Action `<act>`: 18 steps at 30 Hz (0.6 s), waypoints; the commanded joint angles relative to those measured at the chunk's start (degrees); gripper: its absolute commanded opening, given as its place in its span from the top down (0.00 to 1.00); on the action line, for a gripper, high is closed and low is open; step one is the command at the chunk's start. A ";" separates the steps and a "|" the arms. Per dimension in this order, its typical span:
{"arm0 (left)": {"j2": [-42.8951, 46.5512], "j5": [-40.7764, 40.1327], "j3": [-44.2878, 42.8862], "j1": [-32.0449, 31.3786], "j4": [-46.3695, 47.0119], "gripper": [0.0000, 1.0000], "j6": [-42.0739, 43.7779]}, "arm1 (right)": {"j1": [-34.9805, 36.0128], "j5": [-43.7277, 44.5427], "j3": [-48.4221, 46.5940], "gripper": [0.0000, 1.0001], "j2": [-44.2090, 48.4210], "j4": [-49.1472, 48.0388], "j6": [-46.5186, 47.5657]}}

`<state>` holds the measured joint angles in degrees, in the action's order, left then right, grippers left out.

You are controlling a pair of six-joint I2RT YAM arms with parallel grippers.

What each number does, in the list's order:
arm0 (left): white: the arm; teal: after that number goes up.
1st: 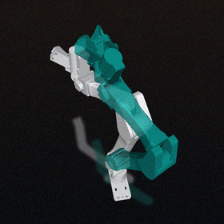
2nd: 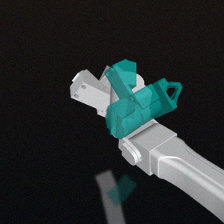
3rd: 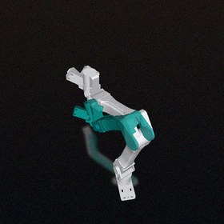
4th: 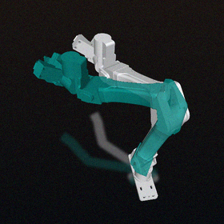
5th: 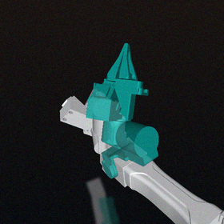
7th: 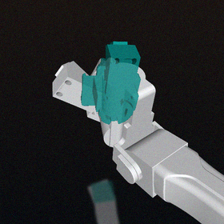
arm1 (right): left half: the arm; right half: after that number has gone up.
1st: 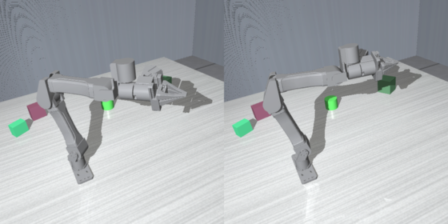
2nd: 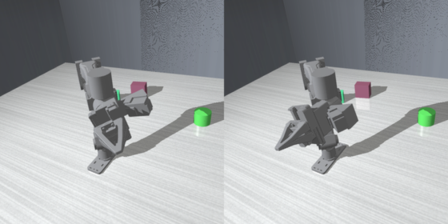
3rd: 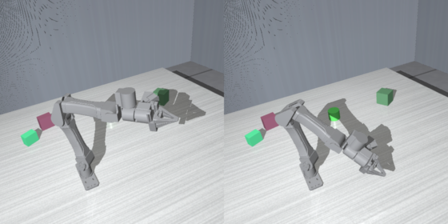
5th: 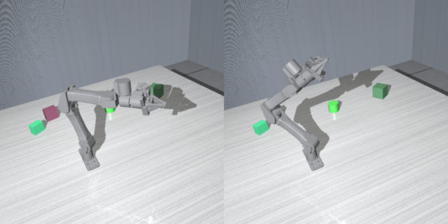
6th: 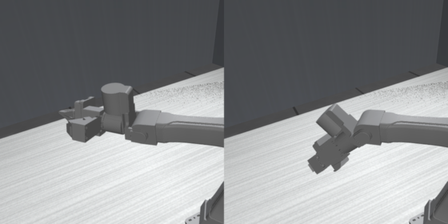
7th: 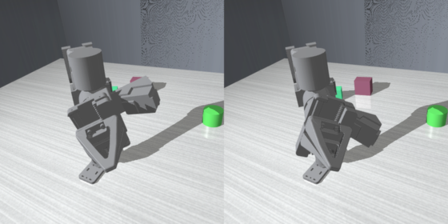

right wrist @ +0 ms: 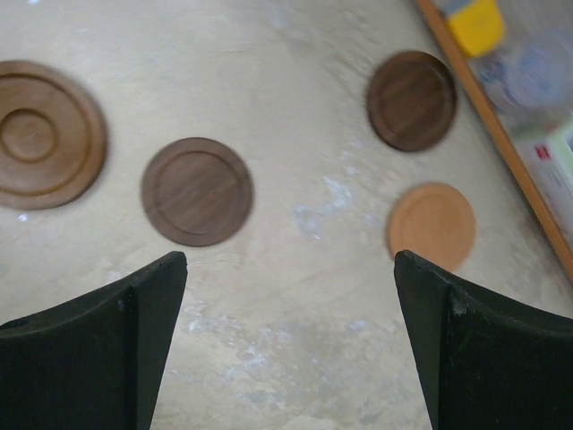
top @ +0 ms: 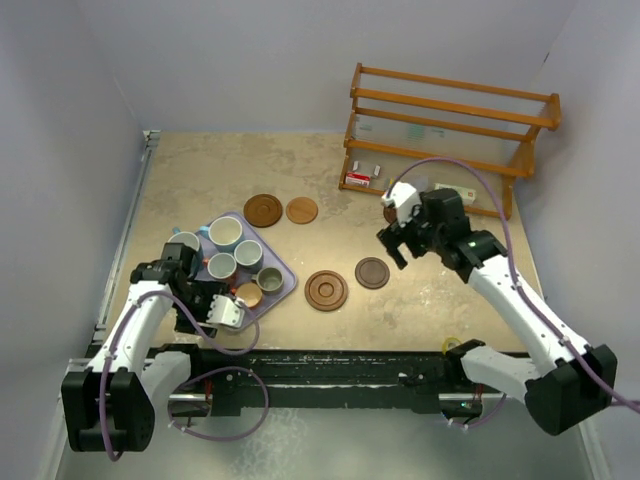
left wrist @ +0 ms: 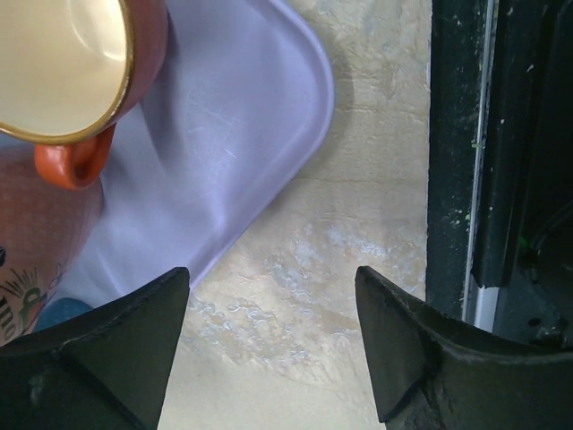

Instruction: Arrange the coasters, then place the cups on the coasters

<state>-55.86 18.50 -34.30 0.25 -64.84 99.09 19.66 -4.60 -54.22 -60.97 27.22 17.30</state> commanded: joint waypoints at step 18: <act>4.50 0.47 -0.36 -0.21 9.37 0.24 -25.92 | 23.94 -11.11 -5.29 0.00 -20.24 -11.53 17.85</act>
<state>-52.56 18.96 -34.59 0.23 -57.69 78.94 42.44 -10.98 -57.36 -79.99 19.38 30.48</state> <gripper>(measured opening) 0.761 0.998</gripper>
